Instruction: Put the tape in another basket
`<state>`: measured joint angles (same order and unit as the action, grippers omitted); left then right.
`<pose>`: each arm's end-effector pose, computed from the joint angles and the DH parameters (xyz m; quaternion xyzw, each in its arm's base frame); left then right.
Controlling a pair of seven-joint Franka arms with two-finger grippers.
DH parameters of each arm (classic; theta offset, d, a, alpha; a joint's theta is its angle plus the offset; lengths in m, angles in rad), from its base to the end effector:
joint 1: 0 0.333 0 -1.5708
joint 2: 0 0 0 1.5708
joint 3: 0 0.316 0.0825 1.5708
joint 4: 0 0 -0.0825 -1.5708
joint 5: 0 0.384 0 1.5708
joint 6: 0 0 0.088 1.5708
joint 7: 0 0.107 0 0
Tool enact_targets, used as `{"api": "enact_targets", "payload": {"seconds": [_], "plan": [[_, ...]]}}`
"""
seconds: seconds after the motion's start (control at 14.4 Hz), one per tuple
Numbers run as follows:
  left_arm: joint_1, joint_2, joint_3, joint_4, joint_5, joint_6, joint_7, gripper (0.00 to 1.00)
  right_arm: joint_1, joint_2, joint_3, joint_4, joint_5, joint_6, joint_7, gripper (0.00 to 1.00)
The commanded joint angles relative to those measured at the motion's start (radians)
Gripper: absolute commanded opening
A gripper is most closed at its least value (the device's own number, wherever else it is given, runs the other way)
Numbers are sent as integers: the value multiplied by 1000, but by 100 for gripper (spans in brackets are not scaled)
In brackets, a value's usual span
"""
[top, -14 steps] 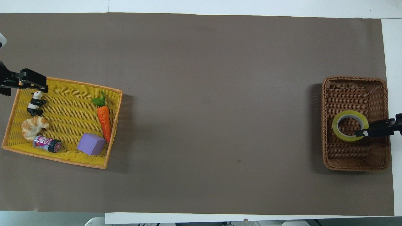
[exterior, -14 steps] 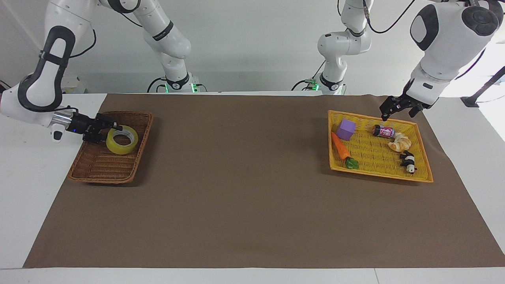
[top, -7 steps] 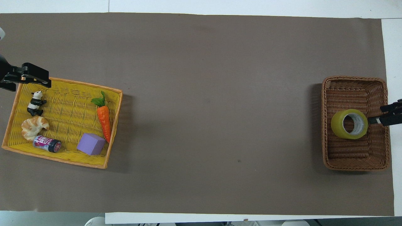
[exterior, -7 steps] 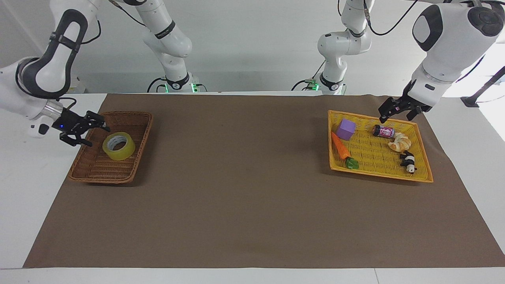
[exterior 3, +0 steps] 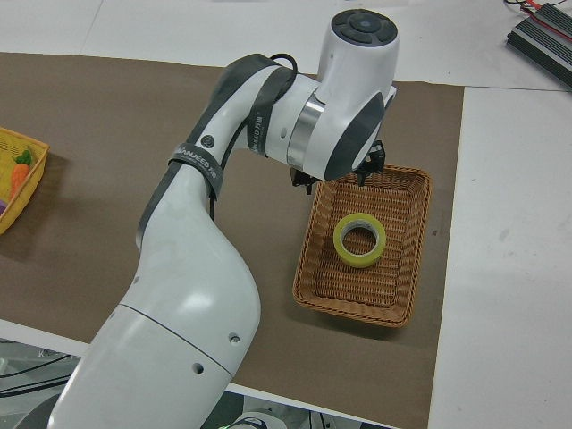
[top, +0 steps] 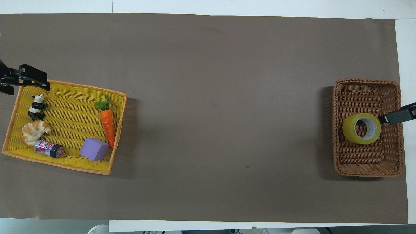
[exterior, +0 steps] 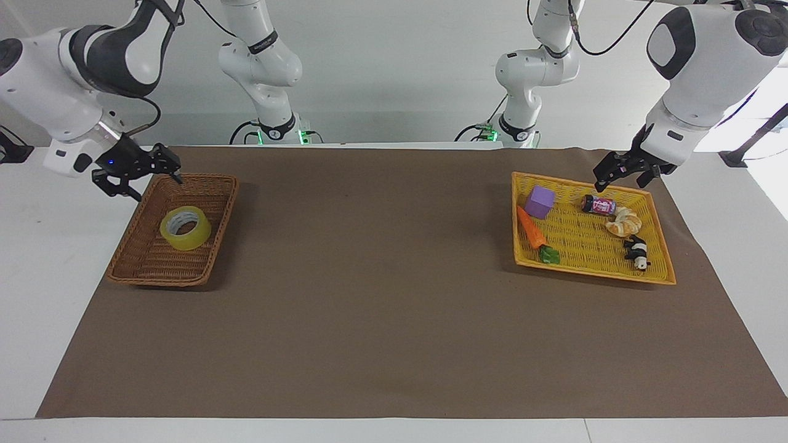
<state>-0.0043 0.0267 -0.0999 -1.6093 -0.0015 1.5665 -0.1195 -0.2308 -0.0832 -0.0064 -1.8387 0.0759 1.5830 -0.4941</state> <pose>0.5568 -0.0577 0.5912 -0.9994 -0.0076 0.0347 0.0018 0.5043 -0.1138 0.5451 -0.9878 -0.1239 0.0668 0.0663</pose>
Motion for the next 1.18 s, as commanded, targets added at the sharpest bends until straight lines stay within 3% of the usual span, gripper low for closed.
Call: {"api": "enact_targets", "payload": {"seconds": [0.0, 0.14, 0.35, 0.56, 0.7, 1.11], "plan": [[6, -5, 2, 2, -14, -8, 6, 100, 76, -9, 0, 93, -66, -106, 284, 100], [6, -5, 2, 2, -14, -8, 6, 100, 123, -6, 5, 151, -111, -139, 370, 100], [6, -5, 2, 2, -14, -8, 6, 100, 131, 14, -3, 167, -111, -92, 400, 100], [6, -5, 2, 2, -14, -8, 6, 100, 159, 55, -30, 257, -117, -161, 402, 100], [6, -5, 2, 2, -14, -10, 6, 100, 226, 62, -113, 263, -117, -166, 404, 100], [6, -5, 2, 2, -14, -8, 6, 100, 266, 57, -173, 251, -116, -172, 410, 100]]}}
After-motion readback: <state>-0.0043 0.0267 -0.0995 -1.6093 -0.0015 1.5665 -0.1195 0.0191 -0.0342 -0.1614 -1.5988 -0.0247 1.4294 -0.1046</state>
